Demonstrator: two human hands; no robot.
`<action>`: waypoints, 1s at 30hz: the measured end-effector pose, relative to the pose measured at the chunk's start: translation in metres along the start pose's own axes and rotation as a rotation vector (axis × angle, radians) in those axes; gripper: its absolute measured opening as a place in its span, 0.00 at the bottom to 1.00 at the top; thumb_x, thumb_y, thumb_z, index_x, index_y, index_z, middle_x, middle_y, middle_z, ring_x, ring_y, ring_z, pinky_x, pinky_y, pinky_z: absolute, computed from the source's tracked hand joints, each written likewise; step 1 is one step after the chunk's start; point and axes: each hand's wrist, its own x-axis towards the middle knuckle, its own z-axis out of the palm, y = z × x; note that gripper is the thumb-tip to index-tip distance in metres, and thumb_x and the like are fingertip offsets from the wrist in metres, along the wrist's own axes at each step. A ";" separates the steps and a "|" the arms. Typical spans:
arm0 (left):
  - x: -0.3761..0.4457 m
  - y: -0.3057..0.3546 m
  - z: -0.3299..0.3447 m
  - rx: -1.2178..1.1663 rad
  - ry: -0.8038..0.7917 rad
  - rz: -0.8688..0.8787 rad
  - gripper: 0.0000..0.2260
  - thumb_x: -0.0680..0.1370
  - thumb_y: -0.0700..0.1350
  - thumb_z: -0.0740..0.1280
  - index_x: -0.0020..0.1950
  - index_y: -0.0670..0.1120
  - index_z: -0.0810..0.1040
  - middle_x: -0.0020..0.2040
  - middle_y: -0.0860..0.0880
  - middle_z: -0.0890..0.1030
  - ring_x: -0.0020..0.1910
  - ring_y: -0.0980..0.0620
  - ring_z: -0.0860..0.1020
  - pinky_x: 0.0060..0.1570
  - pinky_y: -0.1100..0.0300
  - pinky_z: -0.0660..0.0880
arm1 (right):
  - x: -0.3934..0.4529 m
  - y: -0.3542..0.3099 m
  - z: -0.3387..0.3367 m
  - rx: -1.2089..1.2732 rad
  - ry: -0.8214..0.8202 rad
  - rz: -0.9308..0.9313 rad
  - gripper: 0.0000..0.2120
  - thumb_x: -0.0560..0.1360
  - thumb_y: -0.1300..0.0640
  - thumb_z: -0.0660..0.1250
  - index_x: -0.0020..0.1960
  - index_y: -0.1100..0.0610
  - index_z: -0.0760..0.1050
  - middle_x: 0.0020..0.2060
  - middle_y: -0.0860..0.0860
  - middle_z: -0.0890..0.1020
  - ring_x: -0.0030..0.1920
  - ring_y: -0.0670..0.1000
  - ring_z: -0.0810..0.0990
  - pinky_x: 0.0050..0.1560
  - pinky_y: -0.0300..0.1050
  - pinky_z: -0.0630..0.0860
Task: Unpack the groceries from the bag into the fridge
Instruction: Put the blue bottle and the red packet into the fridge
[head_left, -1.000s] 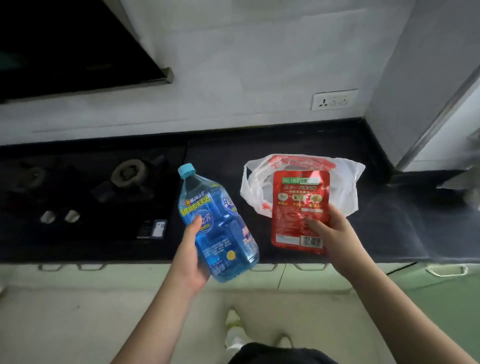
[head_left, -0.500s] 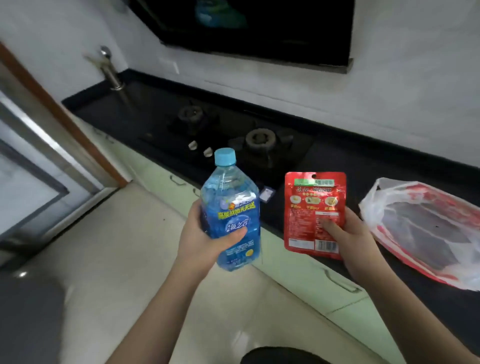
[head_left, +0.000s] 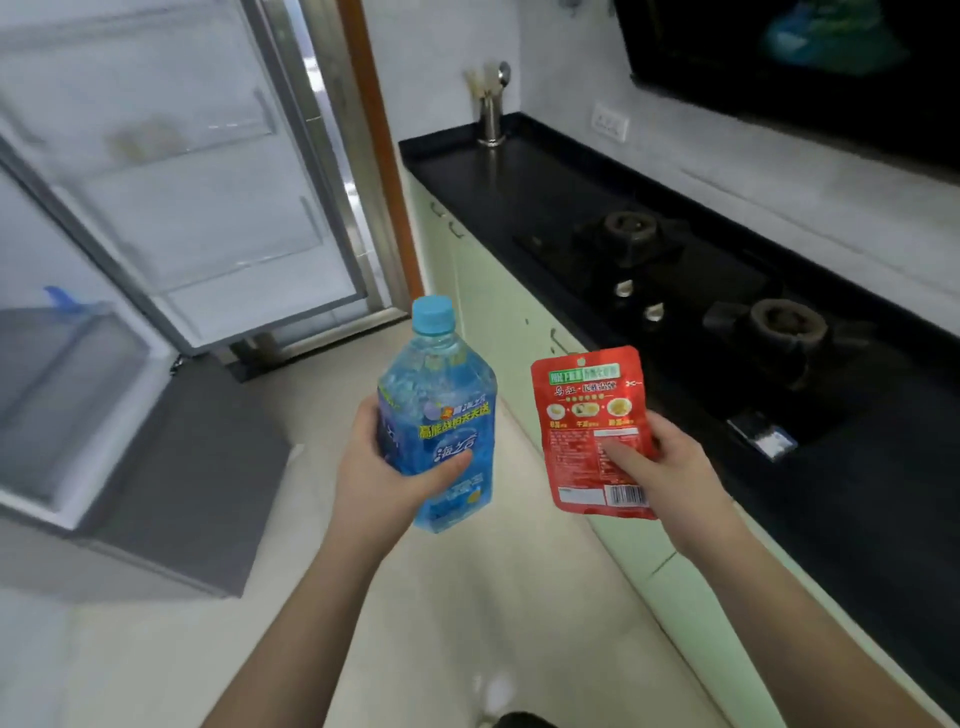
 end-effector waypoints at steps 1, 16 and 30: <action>0.000 -0.002 -0.003 0.010 0.022 0.004 0.33 0.57 0.49 0.82 0.60 0.53 0.74 0.55 0.51 0.83 0.54 0.49 0.83 0.53 0.42 0.80 | 0.000 -0.001 0.004 0.001 -0.021 0.004 0.14 0.75 0.49 0.69 0.59 0.45 0.74 0.50 0.43 0.83 0.45 0.45 0.85 0.44 0.45 0.81; -0.010 -0.018 -0.155 0.067 0.537 -0.032 0.37 0.57 0.49 0.85 0.62 0.55 0.73 0.55 0.57 0.82 0.53 0.56 0.82 0.52 0.48 0.81 | 0.055 -0.062 0.203 -0.002 -0.505 -0.132 0.09 0.75 0.57 0.70 0.54 0.47 0.77 0.45 0.42 0.85 0.43 0.44 0.85 0.37 0.38 0.79; 0.070 -0.021 -0.158 0.169 0.899 -0.109 0.36 0.56 0.54 0.82 0.60 0.48 0.73 0.55 0.50 0.82 0.52 0.51 0.83 0.50 0.44 0.81 | 0.181 -0.089 0.274 -0.081 -0.754 -0.219 0.15 0.74 0.49 0.70 0.59 0.48 0.74 0.52 0.43 0.83 0.48 0.45 0.83 0.49 0.46 0.82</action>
